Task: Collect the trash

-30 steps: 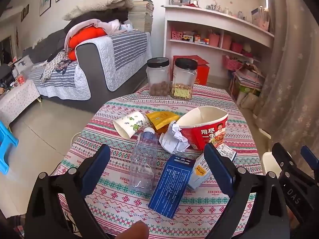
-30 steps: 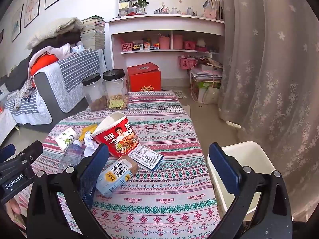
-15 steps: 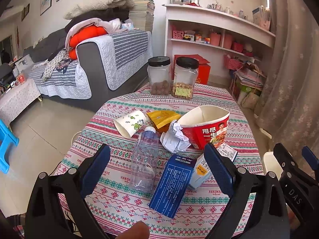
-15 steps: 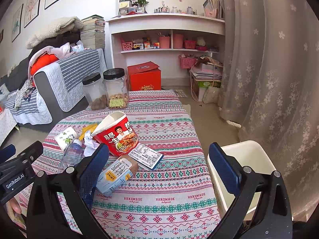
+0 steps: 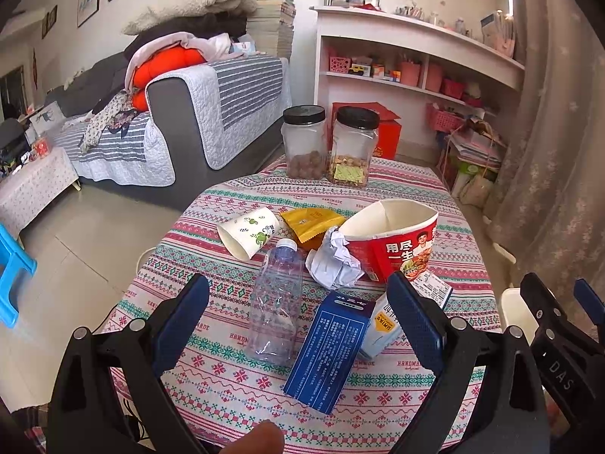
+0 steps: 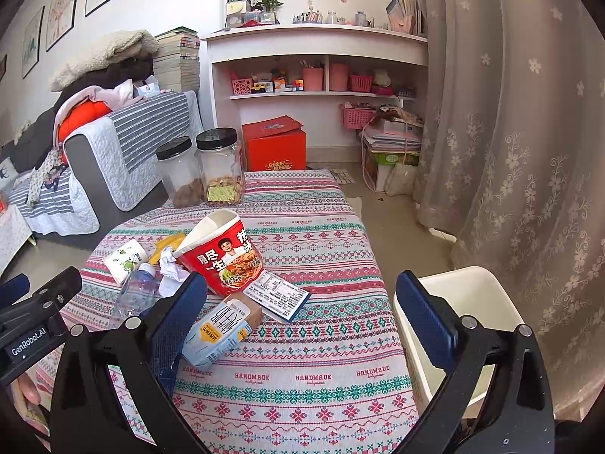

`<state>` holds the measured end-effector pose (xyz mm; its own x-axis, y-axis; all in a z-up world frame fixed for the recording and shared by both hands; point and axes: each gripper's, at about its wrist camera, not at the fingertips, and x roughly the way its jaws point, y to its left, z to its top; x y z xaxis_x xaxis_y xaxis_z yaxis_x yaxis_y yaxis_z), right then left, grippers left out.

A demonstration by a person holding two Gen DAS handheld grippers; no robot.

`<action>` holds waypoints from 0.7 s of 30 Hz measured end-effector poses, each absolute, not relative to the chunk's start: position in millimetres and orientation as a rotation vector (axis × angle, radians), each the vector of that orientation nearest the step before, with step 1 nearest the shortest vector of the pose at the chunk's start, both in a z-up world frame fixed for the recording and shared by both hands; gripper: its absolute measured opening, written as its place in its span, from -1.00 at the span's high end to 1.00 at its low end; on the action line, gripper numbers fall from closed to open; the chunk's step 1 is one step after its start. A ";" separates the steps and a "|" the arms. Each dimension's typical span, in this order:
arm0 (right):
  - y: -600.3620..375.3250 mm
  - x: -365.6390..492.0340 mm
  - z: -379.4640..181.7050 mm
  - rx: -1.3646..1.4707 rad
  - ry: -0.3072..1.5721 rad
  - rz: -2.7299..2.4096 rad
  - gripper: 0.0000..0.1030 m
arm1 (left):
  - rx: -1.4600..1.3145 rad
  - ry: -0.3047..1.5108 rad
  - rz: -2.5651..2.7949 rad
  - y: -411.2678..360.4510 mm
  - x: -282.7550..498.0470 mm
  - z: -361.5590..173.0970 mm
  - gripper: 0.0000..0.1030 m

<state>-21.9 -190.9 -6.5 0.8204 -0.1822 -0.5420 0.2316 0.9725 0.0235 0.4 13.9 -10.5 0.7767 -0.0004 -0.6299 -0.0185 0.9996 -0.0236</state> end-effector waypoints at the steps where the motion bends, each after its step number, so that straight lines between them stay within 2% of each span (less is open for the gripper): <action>1: -191.4 -21.7 -5.7 0.090 0.567 -0.221 -0.87 | -0.030 0.682 0.009 14.1 0.6 -10.4 -0.79; 21: -186.6 -21.9 -9.8 0.091 0.569 -0.218 -0.87 | -0.031 0.686 0.017 14.0 -0.9 -15.6 -0.79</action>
<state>-21.9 -186.6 -9.8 0.8201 -0.1789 -0.5435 0.2292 0.9731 0.0254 -0.9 14.0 -15.6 0.7734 0.0052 -0.6339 -0.0257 0.9994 -0.0232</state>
